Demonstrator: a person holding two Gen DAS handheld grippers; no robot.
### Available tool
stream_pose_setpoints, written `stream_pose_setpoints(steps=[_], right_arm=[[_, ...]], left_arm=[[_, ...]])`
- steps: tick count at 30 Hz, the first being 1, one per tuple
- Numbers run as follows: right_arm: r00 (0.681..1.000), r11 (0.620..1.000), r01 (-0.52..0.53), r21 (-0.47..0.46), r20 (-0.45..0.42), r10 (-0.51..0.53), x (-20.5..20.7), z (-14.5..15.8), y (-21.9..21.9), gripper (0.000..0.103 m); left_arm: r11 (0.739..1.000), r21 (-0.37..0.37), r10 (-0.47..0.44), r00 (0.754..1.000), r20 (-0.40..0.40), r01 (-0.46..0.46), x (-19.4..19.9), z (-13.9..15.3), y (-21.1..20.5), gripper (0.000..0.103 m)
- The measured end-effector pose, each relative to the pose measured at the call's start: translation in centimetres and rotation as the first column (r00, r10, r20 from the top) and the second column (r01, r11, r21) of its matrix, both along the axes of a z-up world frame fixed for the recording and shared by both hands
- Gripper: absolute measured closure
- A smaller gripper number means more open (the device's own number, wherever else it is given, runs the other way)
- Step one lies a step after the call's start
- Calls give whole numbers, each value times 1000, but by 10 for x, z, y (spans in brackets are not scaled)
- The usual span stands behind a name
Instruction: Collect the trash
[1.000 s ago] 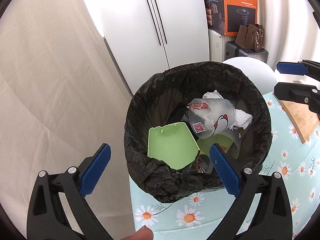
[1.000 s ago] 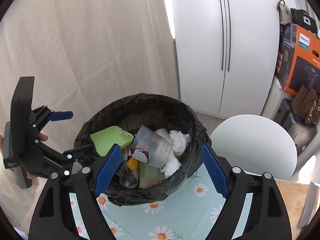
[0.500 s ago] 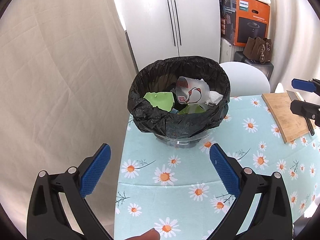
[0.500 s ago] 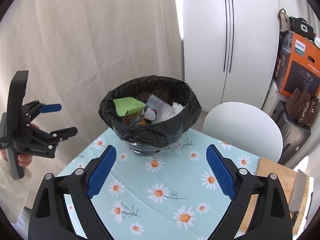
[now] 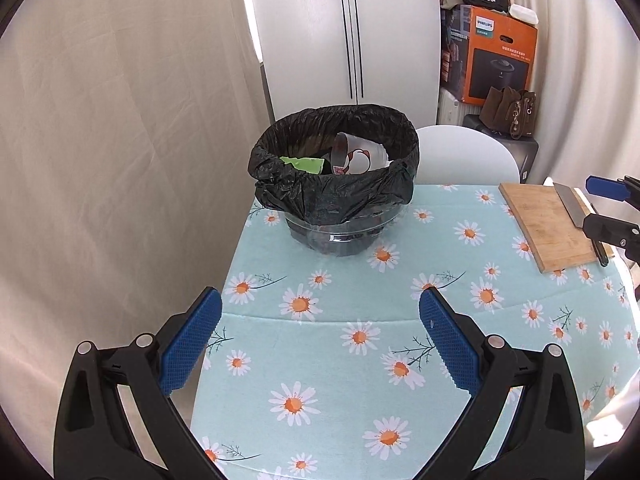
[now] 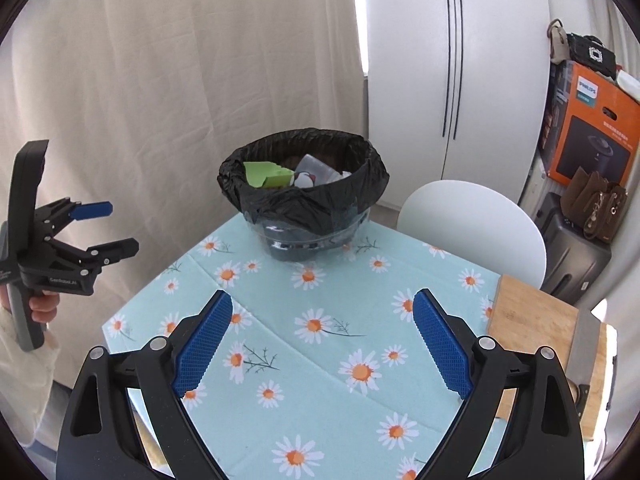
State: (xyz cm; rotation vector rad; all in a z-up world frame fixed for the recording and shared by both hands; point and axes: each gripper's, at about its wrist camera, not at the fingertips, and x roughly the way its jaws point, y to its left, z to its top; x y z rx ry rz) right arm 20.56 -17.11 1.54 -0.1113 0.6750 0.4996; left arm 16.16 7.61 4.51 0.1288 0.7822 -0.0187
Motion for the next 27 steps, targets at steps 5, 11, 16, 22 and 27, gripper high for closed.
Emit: stream_pose_setpoints(steps=[5, 11, 16, 22, 27], right_arm=[[1000, 1000, -1, 6, 2, 1, -9, -1, -4, 16], [1000, 1000, 1, 11, 12, -1, -13, 1, -4, 16], [1000, 999, 20, 31, 22, -21, -13, 4, -6, 15], [1000, 1000, 9, 29, 20, -9, -12, 5, -3, 15], [1000, 999, 6, 32, 26, -7, -14, 7, 0, 15]], left_arm=[[1000, 24, 6, 1000, -8, -6, -8, -3, -3, 6], [999, 42, 20, 1000, -15, -19, -12, -5, -3, 6], [999, 43, 20, 1000, -20, -19, -12, -4, -1, 6], [999, 35, 34, 999, -20, -33, -10, -3, 3, 6], [998, 42, 40, 999, -18, -39, -11, -1, 5, 6]])
